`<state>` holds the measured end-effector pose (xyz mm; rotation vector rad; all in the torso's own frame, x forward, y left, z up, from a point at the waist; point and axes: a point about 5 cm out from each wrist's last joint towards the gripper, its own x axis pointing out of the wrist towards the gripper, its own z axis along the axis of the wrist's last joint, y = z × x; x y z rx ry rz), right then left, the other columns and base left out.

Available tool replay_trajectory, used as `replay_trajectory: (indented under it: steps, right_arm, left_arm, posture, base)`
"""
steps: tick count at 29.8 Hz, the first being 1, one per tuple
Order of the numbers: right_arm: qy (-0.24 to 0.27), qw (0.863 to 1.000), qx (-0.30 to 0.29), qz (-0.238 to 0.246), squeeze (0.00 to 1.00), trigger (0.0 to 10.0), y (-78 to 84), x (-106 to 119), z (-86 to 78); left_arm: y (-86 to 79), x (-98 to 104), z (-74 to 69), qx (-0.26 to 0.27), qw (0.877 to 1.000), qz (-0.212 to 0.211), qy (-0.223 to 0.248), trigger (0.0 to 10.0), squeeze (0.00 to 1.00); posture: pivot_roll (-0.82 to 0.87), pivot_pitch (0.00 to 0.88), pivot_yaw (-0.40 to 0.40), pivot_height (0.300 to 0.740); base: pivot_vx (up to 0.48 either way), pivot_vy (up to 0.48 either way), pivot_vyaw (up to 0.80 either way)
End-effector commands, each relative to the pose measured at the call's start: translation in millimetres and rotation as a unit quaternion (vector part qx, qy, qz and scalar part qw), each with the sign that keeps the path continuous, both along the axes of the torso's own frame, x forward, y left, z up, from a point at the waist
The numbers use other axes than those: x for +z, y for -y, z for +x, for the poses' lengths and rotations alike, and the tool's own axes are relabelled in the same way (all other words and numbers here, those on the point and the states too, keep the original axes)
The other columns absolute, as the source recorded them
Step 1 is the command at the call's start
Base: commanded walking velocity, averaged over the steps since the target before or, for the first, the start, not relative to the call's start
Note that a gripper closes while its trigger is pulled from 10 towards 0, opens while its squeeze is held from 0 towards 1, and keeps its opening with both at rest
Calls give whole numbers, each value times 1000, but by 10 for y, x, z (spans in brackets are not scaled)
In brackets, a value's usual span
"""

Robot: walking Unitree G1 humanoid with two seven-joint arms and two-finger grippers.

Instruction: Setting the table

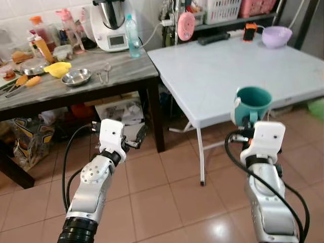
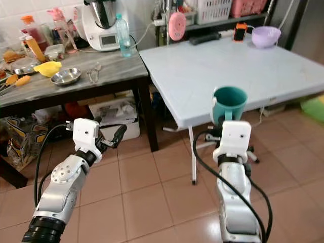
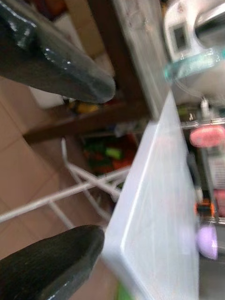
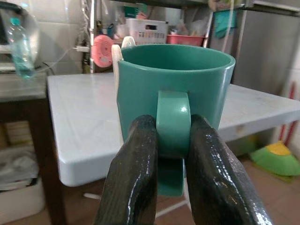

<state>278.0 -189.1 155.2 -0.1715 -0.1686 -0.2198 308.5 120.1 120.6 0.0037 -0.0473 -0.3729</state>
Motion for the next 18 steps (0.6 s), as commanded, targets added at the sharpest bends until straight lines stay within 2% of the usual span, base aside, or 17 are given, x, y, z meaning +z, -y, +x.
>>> replay_trajectory:
  steps: [1, 15, 18]
  right_arm:
    - [17, 1000, 8, 4, 0, 10000, -70, 72, 13]
    - [15, 1000, 8, 0, 0, 10000, -61, 60, 24]
    - [15, 1000, 9, 2, 0, 10000, -62, 62, 29]
  left_arm:
    - [-77, 25, 7, 10, 1000, 10, 4, 10000, 0]
    - [-62, 31, 9, 11, 1000, 11, 4, 10000, 0]
    - [-67, 30, 14, 21, 1000, 4, 1, 10000, 0]
  posture:
    - [-85, 0, 110, 740]
    - [-82, 2, 106, 740]
    - [-82, 1, 106, 740]
  base:
    - [0, 480, 425]
    - [0, 480, 784]
    - [0, 398, 550]
